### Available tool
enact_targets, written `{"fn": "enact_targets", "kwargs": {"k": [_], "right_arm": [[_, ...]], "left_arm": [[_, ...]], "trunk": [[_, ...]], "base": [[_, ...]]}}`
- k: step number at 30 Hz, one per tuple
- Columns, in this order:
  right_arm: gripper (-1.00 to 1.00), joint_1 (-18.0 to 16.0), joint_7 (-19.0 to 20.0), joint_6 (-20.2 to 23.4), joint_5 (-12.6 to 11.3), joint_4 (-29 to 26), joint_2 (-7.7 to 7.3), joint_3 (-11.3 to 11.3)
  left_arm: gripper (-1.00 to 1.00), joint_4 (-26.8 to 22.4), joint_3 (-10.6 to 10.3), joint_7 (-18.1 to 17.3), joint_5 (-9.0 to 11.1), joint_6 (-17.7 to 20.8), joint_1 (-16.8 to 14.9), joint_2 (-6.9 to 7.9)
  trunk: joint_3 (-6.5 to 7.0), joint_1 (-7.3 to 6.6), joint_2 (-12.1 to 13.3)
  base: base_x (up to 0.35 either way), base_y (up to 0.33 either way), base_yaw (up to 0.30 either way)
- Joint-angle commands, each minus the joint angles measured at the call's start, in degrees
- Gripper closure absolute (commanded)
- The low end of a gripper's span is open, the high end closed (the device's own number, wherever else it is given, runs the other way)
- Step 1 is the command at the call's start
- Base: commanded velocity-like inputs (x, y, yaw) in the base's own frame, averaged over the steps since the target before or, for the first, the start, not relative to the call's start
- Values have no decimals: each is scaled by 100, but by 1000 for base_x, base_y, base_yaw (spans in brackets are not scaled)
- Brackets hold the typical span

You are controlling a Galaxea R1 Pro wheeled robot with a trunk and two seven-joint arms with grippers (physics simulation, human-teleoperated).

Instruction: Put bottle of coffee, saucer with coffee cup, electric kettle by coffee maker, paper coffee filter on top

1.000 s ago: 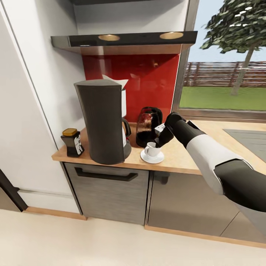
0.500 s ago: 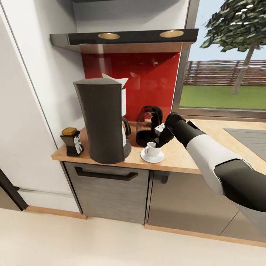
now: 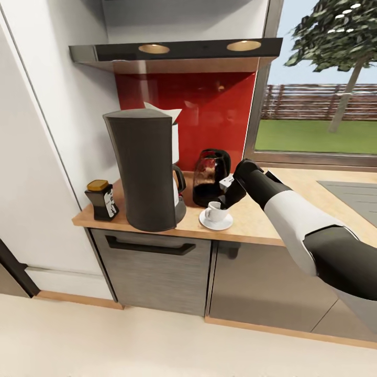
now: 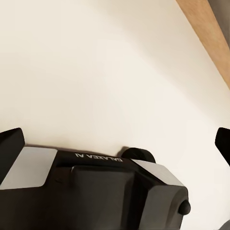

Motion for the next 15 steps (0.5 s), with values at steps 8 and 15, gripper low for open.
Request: {"fn": "enact_targets", "kwargs": {"k": [8,15], "right_arm": [[100,-4,63,9,54,-6,-1,14],[100,-4,63,9,54,-6,-1,14]], "left_arm": [[-100,-5,-33,-16,61,52,-2,3],[-100,-5,-31,-16,61,52,-3,3]], "trunk": [[-17,0,-3],[-50,0,-3]], "base": [[0,0,0],[0,0,0]]}}
